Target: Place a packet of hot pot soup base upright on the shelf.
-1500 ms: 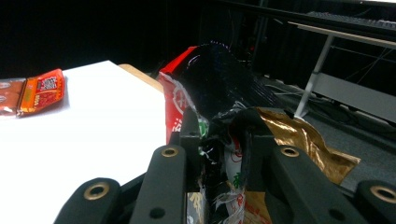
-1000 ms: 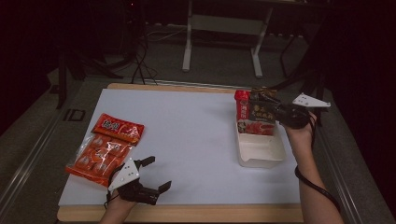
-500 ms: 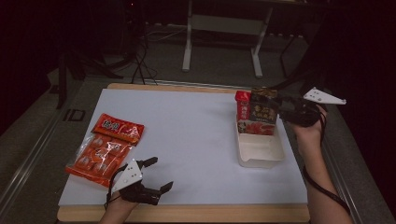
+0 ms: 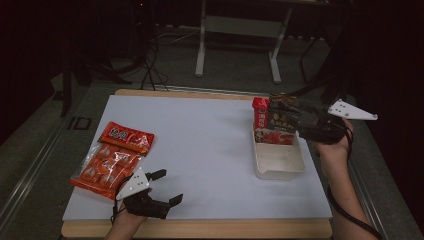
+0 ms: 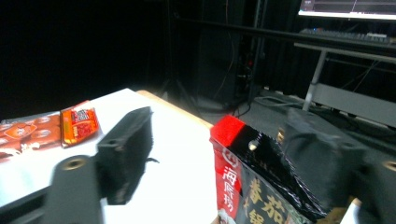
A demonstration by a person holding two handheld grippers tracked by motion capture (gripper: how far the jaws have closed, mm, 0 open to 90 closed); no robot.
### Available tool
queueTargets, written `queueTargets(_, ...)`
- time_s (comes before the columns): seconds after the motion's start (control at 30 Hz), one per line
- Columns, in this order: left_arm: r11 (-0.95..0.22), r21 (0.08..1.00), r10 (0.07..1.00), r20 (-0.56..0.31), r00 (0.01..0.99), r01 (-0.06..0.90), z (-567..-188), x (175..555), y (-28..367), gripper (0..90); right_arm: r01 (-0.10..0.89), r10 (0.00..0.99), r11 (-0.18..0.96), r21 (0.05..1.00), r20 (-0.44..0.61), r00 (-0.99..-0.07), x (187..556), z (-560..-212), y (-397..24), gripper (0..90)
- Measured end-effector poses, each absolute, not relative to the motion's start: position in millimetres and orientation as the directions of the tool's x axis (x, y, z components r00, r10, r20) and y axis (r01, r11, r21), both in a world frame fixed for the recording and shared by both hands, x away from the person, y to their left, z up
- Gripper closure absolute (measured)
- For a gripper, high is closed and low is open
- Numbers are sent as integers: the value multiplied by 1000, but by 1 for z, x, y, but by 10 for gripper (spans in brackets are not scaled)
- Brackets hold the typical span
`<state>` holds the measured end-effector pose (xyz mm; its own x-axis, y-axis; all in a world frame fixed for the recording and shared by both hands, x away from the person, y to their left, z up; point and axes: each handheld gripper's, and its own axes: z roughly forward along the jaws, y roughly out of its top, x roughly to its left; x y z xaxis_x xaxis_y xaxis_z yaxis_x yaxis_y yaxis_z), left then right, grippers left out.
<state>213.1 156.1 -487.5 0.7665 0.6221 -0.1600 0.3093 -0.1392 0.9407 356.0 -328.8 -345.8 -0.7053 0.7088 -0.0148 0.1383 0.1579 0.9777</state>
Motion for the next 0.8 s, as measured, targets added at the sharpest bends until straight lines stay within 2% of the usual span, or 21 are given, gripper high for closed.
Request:
queueTargets(0.07, -121, 943, 617, -172, 767, 310, -485, 213, 160, 45, 141, 696, 159, 977, -10, -718, 351, -344, -326, 145)
queueTargets(0.33, -131, 946, 631, -152, 761, 298, -472, 210, 173, 57, 124, 651, 164, 979, -12, -759, 327, -342, -315, 114)
queueTargets(0.6, -130, 946, 668, -137, 731, 296, -468, 208, 194, 90, 125, 623, 149, 981, 6, -782, 305, -356, -305, 112)
queueTargets(0.8, -150, 940, 699, -119, 705, 307, -468, 210, 210, 99, 172, 599, 136, 976, 58, -799, 293, -375, -303, 131)
